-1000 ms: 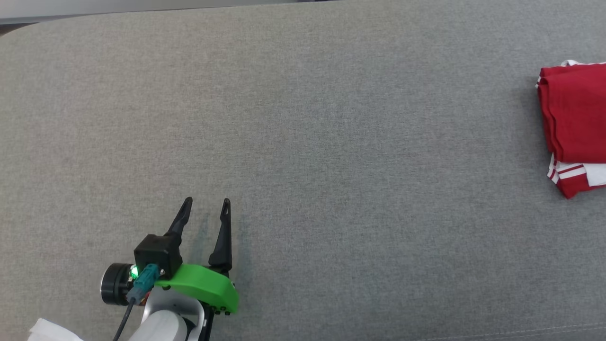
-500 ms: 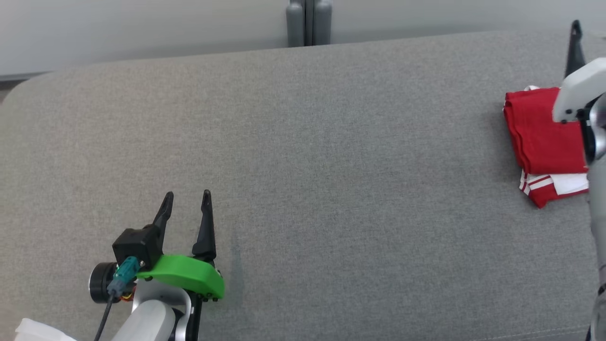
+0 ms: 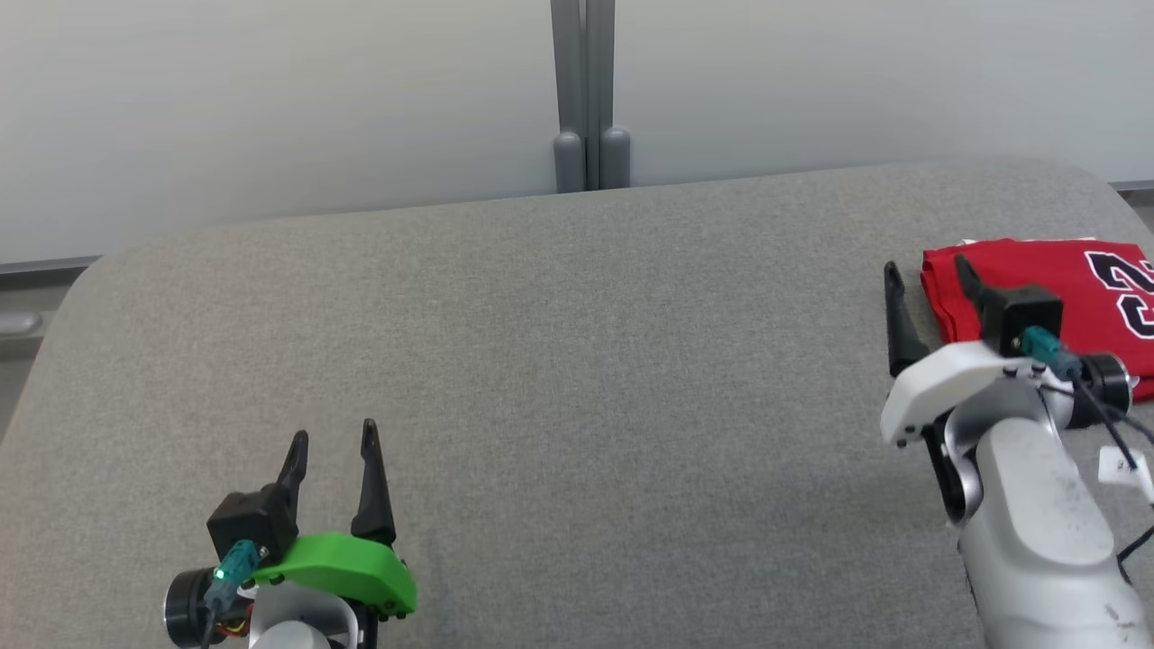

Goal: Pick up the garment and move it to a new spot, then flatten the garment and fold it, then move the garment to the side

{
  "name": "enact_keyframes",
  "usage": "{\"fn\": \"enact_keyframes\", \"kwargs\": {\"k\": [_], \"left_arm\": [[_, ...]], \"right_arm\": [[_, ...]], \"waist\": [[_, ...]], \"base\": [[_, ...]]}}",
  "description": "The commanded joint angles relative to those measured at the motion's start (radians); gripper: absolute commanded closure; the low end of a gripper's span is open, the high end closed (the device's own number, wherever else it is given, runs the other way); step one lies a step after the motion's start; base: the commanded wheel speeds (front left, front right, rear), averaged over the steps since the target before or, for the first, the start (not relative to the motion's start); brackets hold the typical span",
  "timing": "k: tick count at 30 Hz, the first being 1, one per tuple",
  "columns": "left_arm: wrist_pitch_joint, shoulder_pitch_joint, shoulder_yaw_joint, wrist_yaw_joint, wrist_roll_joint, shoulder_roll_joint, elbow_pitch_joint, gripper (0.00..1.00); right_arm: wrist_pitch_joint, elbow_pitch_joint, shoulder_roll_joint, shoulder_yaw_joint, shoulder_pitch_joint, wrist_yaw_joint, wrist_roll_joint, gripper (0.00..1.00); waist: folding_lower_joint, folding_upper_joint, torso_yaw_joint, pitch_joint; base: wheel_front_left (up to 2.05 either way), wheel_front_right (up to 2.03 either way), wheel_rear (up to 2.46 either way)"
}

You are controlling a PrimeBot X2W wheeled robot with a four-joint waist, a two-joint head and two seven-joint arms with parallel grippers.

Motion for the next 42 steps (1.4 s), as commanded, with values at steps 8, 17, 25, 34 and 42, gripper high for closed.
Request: {"fn": "enact_keyframes", "kwargs": {"k": [8,17,25,34,42], "left_arm": [[-0.004,0.079,0.023,0.0,0.043,-0.043,-0.004,0.0],[-0.004,0.127,0.017,-0.004,0.068,-0.062,-0.008,0.0],[0.0,0.157,0.0,-0.005,0.068,-0.053,-0.014,0.0],[0.012,0.157,-0.01,0.004,0.074,-0.038,-0.032,0.0],[0.024,0.164,-0.013,0.005,0.061,-0.034,-0.046,0.0]], "right_arm": [[0.01,-0.231,0.044,0.033,0.262,-0.002,0.028,0.0],[0.05,-0.441,0.048,0.088,0.495,-0.002,0.177,0.0],[0.069,-0.535,0.048,0.106,0.574,-0.002,0.21,0.0],[0.079,-0.561,0.048,0.108,0.601,-0.002,0.221,0.0],[0.092,-0.575,0.048,0.107,0.601,-0.002,0.213,0.0]], "waist": [[0.0,0.0,0.029,-0.053],[0.0,0.0,0.062,-0.068],[0.0,0.0,0.075,-0.069],[0.0,0.0,0.076,-0.072],[0.0,0.0,0.073,-0.072]], "base": [[0.0,0.0,0.0],[0.0,0.0,0.0],[0.0,0.0,0.0],[0.0,0.0,0.0],[0.0,0.0,0.0]]}}
